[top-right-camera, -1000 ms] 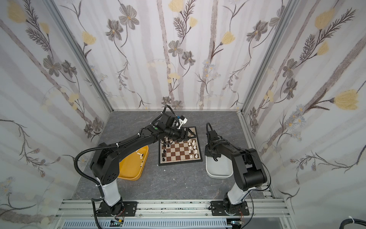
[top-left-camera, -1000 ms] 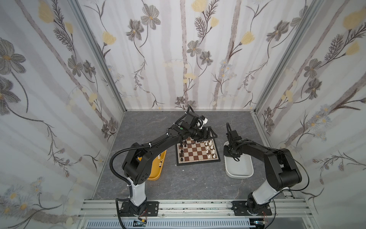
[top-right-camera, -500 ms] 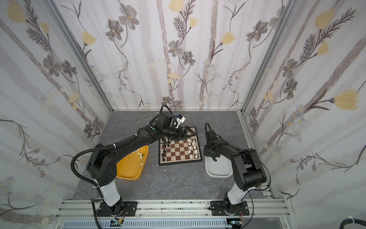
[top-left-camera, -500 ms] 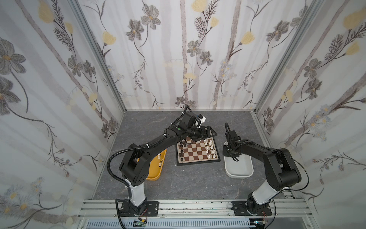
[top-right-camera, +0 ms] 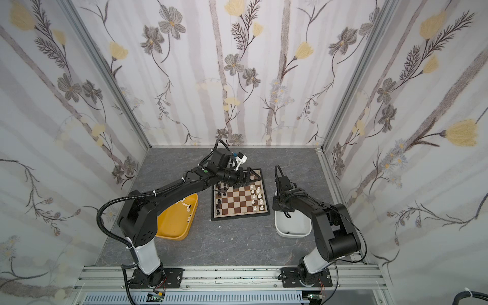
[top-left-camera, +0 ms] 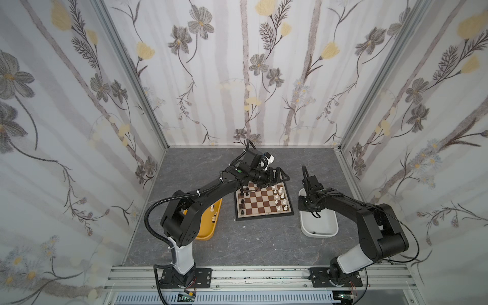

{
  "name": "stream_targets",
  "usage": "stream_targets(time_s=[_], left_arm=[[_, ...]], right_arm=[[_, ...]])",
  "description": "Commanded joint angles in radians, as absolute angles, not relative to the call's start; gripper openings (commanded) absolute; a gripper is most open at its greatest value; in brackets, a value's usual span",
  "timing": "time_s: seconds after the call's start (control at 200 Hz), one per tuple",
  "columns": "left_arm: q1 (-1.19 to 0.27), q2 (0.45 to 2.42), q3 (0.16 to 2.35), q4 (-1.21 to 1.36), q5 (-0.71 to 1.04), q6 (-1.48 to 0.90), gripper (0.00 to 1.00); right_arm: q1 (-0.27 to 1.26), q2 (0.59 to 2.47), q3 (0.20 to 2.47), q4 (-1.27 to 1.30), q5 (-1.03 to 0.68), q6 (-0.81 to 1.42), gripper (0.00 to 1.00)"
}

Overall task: Set up the chess pieces on the board
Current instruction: 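Close the right gripper on the black pawn while the left gripper hovers nearby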

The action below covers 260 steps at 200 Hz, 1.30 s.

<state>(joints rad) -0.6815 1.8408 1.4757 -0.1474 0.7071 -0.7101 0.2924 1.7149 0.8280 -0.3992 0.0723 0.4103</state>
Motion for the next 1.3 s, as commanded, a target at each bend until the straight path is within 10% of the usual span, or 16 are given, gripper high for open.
stream_targets(time_s=[0.0,0.57,1.034,1.294], left_arm=[[-0.680,1.848,1.489,-0.156,0.709,-0.697,1.00],[-0.681,1.842,1.492,-0.248,0.704,-0.605,1.00],[-0.681,1.823,1.465,-0.253,0.698,-0.583,1.00],[-0.679,1.811,1.460,-0.248,0.687,-0.580,1.00]], right_arm=[[0.287,1.694,0.823,-0.376,0.063,0.416,0.12],[0.075,1.516,0.775,-0.423,0.073,0.485,0.47],[0.058,1.500,0.641,-0.407,0.008,0.487,0.51],[0.068,1.565,0.652,-0.401,0.013,0.488,0.37]])
